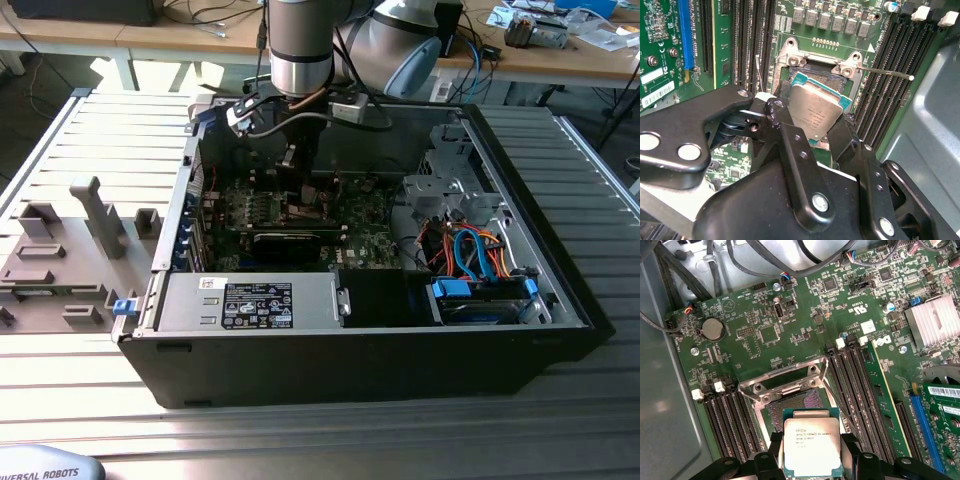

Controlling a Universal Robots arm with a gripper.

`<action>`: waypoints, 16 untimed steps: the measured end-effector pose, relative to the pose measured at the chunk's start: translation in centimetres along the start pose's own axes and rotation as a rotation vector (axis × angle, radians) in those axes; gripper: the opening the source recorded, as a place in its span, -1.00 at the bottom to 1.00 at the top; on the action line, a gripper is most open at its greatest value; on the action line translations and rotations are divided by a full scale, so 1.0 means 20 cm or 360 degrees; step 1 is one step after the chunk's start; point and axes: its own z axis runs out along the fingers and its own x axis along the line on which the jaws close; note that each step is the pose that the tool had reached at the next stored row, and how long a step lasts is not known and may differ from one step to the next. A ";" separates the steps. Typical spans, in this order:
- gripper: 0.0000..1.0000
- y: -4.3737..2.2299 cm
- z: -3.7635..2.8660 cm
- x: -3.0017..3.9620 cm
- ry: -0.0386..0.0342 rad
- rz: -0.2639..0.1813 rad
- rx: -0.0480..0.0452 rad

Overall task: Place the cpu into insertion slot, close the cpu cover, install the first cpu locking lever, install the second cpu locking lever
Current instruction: 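Place the cpu into insertion slot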

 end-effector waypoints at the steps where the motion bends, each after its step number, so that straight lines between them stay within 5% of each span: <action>1: 0.08 0.000 0.000 0.000 0.0000 0.0001 0.0000; 16: 0.08 0.000 0.003 0.000 -0.0001 0.0016 0.0001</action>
